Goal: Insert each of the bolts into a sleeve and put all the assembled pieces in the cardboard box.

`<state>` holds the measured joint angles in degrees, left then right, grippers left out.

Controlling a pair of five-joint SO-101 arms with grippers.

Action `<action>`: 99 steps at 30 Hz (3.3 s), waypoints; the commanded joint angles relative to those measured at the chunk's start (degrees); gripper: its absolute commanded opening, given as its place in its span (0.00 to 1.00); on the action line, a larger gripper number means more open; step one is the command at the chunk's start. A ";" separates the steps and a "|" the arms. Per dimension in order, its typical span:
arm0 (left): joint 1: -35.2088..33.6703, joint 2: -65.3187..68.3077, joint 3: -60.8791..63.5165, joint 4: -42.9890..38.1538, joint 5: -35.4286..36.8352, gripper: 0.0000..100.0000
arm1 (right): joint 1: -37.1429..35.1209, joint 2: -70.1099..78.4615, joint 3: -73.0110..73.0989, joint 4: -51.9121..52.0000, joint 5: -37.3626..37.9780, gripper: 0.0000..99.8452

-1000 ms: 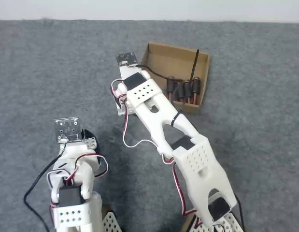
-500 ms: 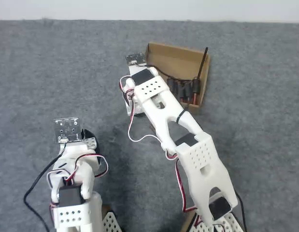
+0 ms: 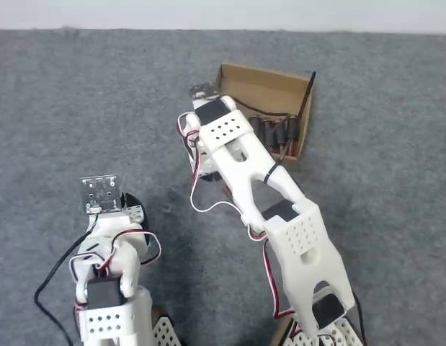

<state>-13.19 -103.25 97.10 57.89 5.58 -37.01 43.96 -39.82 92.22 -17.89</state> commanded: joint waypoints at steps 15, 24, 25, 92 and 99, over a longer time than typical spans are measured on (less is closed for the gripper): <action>-0.35 -1.05 -0.57 -0.18 -0.53 0.01 | 0.48 3.56 -3.87 -16.40 0.26 0.13; -0.35 -1.05 -0.57 -0.18 -0.53 0.01 | 0.84 8.13 -3.87 -18.77 0.35 0.08; -0.35 -1.05 -0.57 -0.18 -0.53 0.01 | 0.92 8.13 -3.87 -18.77 0.35 0.04; -2.20 -1.05 -0.57 -0.09 -11.43 0.01 | 47.96 -70.90 94.15 -38.64 4.84 0.01; -2.20 -1.14 -0.57 0.00 -20.48 0.01 | 49.80 -70.81 97.32 -42.86 8.79 0.01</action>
<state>-15.30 -103.25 97.10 57.89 -9.36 12.04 -24.35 57.14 51.69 -12.18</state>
